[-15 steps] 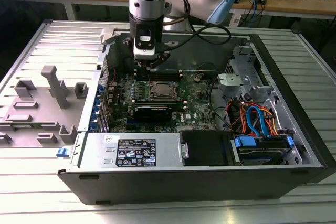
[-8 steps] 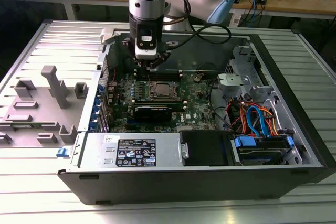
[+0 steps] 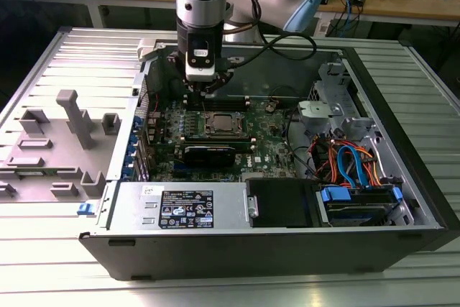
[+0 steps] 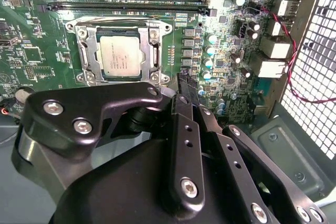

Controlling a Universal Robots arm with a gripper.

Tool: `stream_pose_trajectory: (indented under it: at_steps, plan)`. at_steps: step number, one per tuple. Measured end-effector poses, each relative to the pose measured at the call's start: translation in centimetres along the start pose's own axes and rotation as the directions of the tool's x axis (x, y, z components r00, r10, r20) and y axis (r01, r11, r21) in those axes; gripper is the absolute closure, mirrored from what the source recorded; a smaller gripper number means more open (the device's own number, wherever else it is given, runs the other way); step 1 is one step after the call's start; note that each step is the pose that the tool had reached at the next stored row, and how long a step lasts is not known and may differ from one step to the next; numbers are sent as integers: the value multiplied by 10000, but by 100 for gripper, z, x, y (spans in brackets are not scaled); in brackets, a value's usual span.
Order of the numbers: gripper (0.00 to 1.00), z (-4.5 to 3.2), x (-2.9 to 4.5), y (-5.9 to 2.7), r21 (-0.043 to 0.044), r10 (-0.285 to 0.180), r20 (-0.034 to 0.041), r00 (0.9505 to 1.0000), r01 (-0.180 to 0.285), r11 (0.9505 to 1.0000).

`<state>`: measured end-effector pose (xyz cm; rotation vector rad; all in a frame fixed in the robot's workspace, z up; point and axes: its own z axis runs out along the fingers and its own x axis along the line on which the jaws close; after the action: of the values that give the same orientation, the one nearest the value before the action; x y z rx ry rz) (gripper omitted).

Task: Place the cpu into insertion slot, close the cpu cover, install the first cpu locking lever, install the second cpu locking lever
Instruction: 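Install the first cpu locking lever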

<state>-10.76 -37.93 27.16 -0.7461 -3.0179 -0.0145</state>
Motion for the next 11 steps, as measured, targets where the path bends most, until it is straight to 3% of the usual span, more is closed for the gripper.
stream_pose_trajectory:
  at_steps: [11]
  plan:
    - [89,0,0,0,3,-55,0,10000,55,10000]
